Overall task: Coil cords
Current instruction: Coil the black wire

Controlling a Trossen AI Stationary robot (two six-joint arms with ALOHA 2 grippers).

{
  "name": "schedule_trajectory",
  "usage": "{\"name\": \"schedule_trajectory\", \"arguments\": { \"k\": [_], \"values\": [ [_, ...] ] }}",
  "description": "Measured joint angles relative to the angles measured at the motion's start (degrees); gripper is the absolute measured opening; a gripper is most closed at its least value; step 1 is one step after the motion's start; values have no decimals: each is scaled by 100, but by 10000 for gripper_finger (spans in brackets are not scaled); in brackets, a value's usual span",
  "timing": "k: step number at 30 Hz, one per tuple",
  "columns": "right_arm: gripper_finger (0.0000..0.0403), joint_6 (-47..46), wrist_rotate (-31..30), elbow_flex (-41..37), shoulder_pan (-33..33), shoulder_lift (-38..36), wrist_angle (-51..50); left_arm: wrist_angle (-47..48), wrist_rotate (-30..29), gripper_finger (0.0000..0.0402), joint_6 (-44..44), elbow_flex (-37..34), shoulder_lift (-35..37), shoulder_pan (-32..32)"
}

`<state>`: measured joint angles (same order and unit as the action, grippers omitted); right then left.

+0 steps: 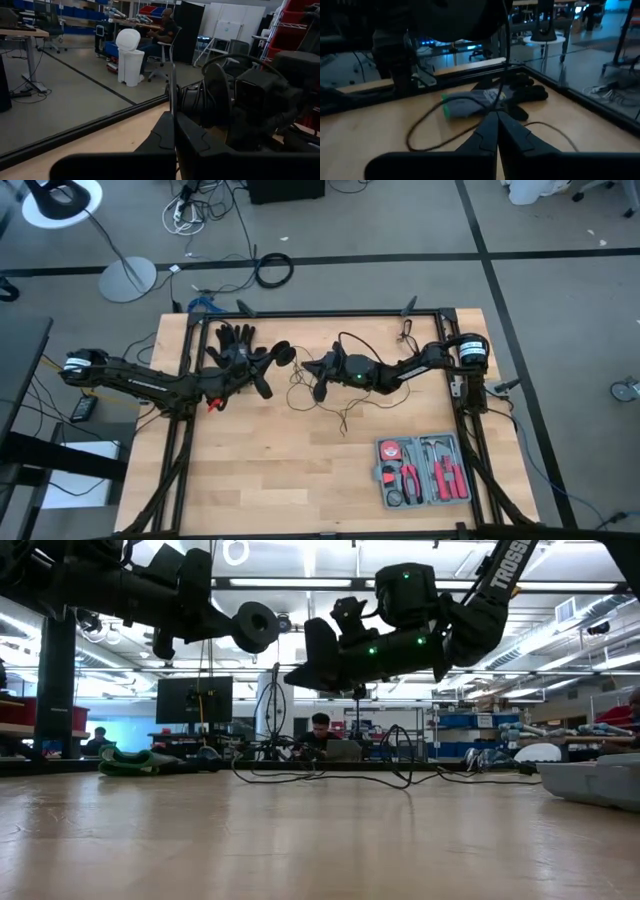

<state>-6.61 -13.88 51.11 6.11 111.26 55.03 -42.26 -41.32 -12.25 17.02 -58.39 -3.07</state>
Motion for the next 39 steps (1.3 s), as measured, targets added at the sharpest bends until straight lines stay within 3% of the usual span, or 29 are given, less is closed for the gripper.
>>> {"name": "schedule_trajectory", "arguments": {
  "k": [12,19,25,31,39],
  "values": [
    [73,-416,347,0,0,13,-437,-45,0,0,2,0,0,0],
    [84,-419,353,0,0,13,-475,-196,0,0,0,0,0,0],
    [75,-390,556,0,-2,13,-507,-210,-1,0,2,0,0,0],
    [11,-368,619,47,-9,13,-460,-212,-1,0,1,0,0,0],
    [2,-84,596,48,-48,4,-475,-157,-4,0,11,0,0,0]
  ]
}}
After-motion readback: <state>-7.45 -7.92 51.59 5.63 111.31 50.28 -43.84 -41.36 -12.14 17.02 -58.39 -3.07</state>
